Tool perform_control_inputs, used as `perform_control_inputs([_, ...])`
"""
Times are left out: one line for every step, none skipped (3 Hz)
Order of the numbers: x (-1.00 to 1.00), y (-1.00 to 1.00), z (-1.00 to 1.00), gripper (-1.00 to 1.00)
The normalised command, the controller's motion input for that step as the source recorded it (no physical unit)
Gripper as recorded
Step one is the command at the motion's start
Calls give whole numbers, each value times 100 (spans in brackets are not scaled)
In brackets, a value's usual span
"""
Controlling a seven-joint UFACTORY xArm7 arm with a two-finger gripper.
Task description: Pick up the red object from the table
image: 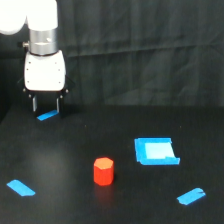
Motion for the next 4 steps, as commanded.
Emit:
perform_control_inputs([3,-6,-27,99])
perform_control_inputs([10,9,-14,99])
perform_control_inputs([61,-36,-39,100])
perform_control_inputs([88,-67,-48,100])
